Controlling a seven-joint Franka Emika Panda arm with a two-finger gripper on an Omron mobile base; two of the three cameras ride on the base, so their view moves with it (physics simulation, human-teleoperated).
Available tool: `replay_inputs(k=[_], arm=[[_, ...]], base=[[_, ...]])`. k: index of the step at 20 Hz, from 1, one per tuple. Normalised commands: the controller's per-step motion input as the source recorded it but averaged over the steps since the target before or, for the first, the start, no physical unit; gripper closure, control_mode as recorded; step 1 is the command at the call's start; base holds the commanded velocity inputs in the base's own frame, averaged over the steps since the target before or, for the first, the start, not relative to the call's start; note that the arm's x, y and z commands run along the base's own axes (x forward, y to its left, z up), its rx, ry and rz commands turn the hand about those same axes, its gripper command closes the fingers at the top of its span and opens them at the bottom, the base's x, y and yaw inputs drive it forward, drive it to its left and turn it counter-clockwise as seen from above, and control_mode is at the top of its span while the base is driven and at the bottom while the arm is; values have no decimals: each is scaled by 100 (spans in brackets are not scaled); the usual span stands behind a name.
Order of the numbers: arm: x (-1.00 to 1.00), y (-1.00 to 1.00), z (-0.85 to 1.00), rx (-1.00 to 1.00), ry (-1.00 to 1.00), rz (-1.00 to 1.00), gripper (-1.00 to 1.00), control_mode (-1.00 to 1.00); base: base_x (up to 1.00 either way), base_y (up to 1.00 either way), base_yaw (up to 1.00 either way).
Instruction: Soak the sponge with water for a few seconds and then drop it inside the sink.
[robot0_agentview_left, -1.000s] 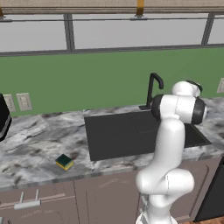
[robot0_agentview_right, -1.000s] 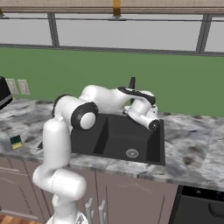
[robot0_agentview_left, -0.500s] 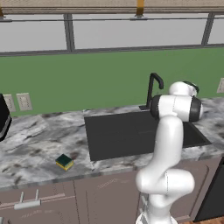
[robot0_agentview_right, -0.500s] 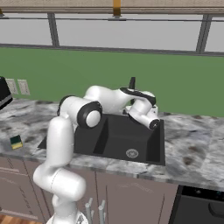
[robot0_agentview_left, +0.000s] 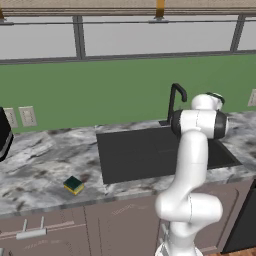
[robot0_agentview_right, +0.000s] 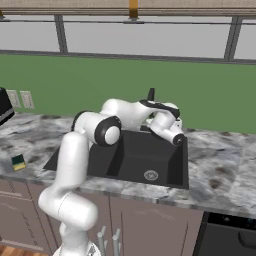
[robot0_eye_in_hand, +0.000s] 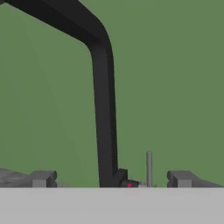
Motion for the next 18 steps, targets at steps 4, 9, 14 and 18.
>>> replay_inputs(k=[4, 9, 14, 18], arm=[[16, 0, 0, 2, 0, 0, -100, -100], [9, 0, 0, 3, 0, 0, -100, -100], [11, 0, -6, 2, 0, 0, -100, -100], [14, 0, -19, 0, 0, 0, -100, -100]], base=[[0, 0, 0], [0, 0, 0], [0, 0, 0], [0, 0, 0]])
